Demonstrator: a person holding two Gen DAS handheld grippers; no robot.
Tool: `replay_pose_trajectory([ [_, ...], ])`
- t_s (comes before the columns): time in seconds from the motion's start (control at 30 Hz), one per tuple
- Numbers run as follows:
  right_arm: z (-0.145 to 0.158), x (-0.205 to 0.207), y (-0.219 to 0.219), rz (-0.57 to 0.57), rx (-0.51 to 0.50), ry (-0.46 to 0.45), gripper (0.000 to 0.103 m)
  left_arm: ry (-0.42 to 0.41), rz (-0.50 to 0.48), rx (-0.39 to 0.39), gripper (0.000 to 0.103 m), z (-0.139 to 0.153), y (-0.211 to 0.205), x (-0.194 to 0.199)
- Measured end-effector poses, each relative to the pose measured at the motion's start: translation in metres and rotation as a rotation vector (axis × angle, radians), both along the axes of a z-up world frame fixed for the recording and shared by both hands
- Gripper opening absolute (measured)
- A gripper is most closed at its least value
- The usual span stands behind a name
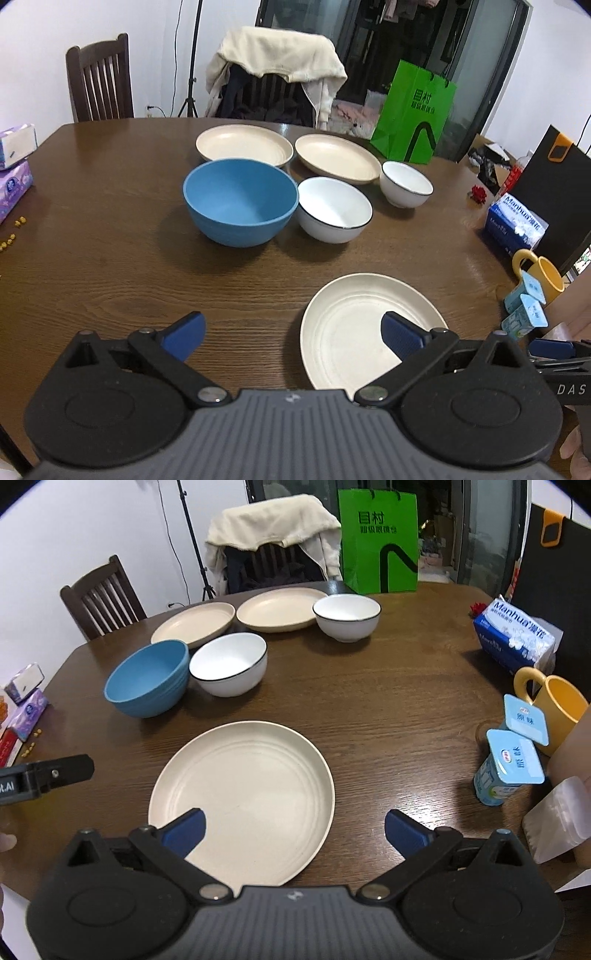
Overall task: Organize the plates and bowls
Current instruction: 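Withdraw both grippers from the placed beige plate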
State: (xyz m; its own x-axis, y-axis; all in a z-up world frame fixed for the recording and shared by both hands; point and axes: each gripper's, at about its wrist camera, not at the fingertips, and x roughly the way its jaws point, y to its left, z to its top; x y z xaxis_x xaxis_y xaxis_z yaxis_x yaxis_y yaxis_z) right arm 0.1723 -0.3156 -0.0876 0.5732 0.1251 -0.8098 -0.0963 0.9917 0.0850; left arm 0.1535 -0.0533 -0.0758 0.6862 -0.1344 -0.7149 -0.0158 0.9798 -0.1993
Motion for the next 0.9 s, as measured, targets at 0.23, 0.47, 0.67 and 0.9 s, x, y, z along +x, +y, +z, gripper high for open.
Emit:
replay_pose_trajectory([
  [0.23,0.017,-0.010,-0.007,-0.010,0.024,-0.070,0.103,-0.048,0.009,0.009,0.103,0.014,-0.001,-0.011],
  [0.47,0.030,-0.016,-0.011,-0.018,0.045,-0.122,0.103,-0.084,0.029,0.012,0.103,0.027,0.005,-0.020],
  [0.67,0.036,-0.021,-0.011,-0.024,0.049,-0.140,0.103,-0.094,0.036,0.011,0.103,0.032,0.009,-0.025],
  [0.9,0.042,-0.027,-0.007,0.002,0.070,-0.153,0.103,-0.112,0.033,-0.003,0.103,0.040,0.012,-0.034],
])
